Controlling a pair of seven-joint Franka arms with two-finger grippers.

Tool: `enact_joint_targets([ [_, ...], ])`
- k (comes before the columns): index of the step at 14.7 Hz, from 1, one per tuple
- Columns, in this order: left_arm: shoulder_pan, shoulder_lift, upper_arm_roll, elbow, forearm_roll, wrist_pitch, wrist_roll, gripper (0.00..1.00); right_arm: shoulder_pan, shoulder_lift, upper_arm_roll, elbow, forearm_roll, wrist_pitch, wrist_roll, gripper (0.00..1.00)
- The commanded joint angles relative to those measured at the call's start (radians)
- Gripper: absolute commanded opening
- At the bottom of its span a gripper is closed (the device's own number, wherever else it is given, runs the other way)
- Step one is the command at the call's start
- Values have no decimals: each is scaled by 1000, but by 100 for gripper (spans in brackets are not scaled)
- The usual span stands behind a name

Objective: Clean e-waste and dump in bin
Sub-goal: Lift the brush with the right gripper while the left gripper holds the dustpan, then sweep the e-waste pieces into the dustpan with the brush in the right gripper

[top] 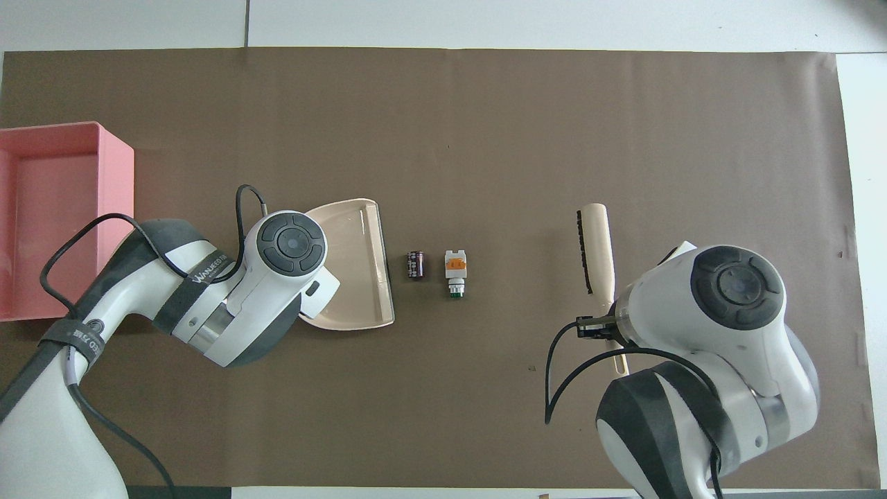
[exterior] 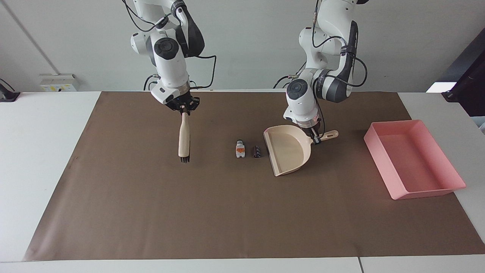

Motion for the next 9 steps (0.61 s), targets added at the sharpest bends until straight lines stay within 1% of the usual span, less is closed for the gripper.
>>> enact_joint_targets([
  [1, -16, -6, 12, 52, 19, -74, 37, 0, 70, 101, -3, 30, -45, 75, 87, 0],
  [4, -16, -1, 12, 69, 26, -77, 82, 0, 119, 151, 2, 79, -35, 89, 162, 0],
  [7, -21, 4, 12, 69, 49, -77, 99, 0, 201, 245, 2, 131, -34, 120, 237, 0],
  [9, -45, 65, 12, 107, 75, -78, 113, 0, 241, 303, 2, 178, -34, 116, 258, 0],
])
